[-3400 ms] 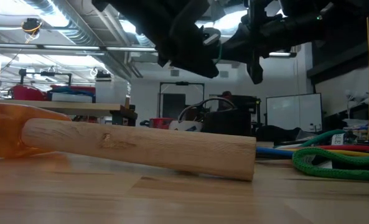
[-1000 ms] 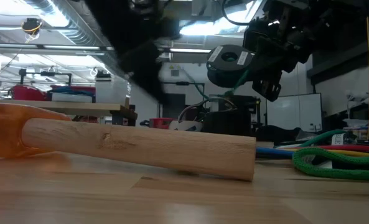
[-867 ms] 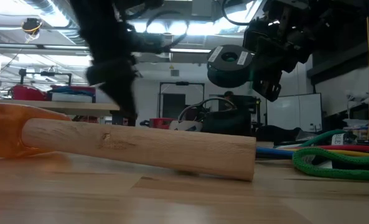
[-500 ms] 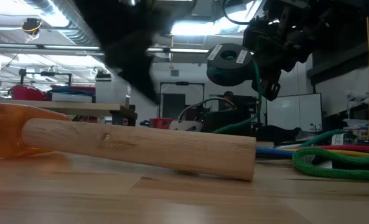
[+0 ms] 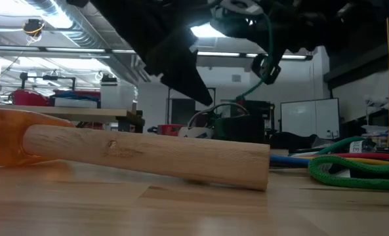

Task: Coil cords
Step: Coil the blue wire onto the spool

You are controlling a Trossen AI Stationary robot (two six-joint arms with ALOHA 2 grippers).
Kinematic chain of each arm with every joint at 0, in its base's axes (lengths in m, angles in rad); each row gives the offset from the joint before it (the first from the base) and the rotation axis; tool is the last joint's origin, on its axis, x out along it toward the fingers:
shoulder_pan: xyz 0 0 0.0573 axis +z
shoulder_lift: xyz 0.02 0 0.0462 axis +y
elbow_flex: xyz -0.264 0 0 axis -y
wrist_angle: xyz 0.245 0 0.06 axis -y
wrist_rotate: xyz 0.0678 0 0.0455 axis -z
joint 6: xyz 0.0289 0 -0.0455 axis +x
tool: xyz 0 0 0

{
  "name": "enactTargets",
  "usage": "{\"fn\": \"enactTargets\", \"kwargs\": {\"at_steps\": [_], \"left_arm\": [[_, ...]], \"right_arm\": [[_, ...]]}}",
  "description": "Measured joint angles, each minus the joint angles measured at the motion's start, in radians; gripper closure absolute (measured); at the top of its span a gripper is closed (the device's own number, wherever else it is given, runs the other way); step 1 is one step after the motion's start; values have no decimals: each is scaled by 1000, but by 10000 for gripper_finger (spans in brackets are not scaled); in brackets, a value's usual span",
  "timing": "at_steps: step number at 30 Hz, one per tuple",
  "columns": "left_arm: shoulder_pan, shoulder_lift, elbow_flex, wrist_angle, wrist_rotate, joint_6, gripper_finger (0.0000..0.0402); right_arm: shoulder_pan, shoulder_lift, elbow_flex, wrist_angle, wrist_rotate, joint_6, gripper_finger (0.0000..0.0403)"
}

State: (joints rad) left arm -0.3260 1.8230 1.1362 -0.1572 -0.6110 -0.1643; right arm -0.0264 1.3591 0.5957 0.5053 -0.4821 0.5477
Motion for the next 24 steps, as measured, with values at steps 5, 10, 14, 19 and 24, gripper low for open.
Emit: {"fn": "enactTargets", "kwargs": {"at_steps": [5,10,14,19,24], "left_arm": [[8,38,0,63,0,37,272],[17,66,-1,129,4,-30,266],[7,67,-1,140,7,-90,267],[-17,67,-1,187,8,-124,275],[-23,67,0,264,9,-114,280]], "right_arm": [[0,0,0,19,-2,1,398],[0,0,0,20,-8,0,398],[0,0,0,19,-7,-3,398],[1,0,0,25,2,-7,398],[0,0,0,25,33,-7,398]]}}
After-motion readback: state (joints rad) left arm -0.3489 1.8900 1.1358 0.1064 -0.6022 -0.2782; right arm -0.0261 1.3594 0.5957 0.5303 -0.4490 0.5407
